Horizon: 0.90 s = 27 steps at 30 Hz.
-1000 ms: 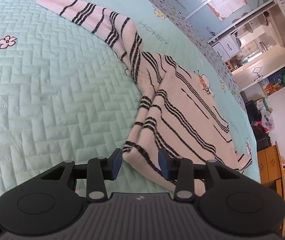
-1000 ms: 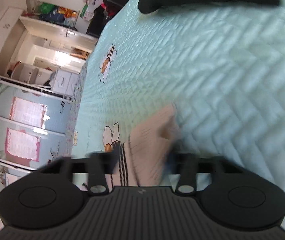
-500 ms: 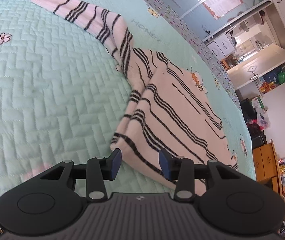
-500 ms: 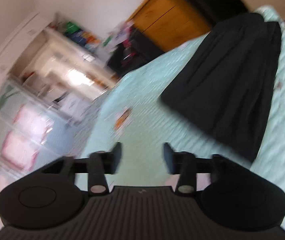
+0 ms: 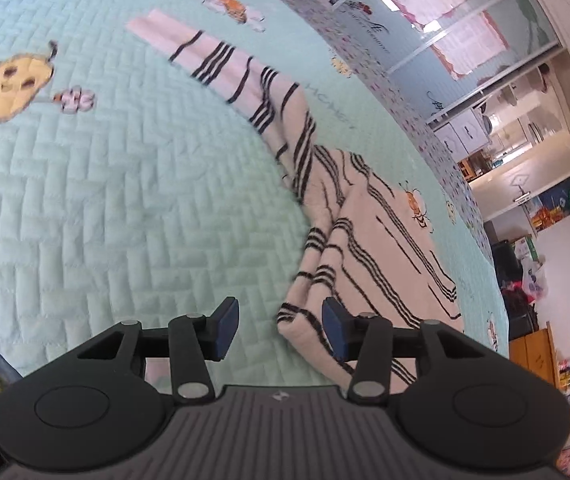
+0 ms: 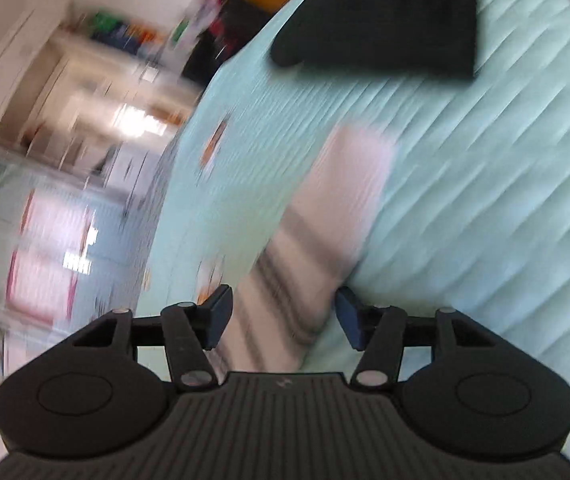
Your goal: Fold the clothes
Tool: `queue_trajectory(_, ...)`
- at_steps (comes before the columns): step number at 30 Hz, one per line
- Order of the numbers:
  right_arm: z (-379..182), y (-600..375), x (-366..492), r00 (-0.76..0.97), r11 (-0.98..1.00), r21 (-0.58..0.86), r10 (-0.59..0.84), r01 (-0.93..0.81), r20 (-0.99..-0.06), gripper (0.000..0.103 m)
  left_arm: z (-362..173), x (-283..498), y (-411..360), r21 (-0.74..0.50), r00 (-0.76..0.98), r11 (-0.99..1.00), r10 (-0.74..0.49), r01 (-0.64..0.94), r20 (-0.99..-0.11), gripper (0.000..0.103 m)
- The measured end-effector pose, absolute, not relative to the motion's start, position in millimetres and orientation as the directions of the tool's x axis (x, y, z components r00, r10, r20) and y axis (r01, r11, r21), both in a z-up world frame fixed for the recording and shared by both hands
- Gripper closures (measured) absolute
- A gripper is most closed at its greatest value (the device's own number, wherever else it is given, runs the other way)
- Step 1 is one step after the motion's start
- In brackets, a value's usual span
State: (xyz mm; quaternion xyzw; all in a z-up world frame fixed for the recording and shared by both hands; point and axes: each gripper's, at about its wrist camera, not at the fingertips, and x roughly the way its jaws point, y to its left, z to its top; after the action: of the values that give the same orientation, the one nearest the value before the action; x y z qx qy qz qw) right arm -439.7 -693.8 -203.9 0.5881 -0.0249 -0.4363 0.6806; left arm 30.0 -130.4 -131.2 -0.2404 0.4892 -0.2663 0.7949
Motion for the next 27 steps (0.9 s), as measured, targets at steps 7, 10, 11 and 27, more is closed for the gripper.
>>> queue_trajectory(7, -209.3, -703.7, -467.7, 0.552, -0.135, 0.837, -0.694, 0.530, -0.462, 0.041, -143.4, 24.3, -153.4, -0.648, 0.317, 0.726, -0.685, 0.229, -0.655, 0.055)
queue_trajectory(10, -208.8, -716.4, -456.0, 0.530, -0.149, 0.834, -0.709, 0.532, -0.465, 0.041, -142.1, 23.8, -153.8, -0.640, 0.321, 0.732, -0.680, 0.236, -0.659, 0.055)
queue_trajectory(11, -206.6, -719.0, -451.9, 0.527, -0.141, 0.830, -0.712, 0.540, -0.464, 0.041, -141.6, 23.7, -153.9, -0.637, 0.322, 0.733, -0.678, 0.238, -0.660, 0.055)
queue_trajectory(27, -190.4, -659.1, -454.6, 0.674, -0.018, 0.850, -0.600, 0.527, -0.431, 0.039, -135.1, 28.4, -146.1, -0.674, 0.344, 0.698, -0.711, 0.242, -0.613, 0.055)
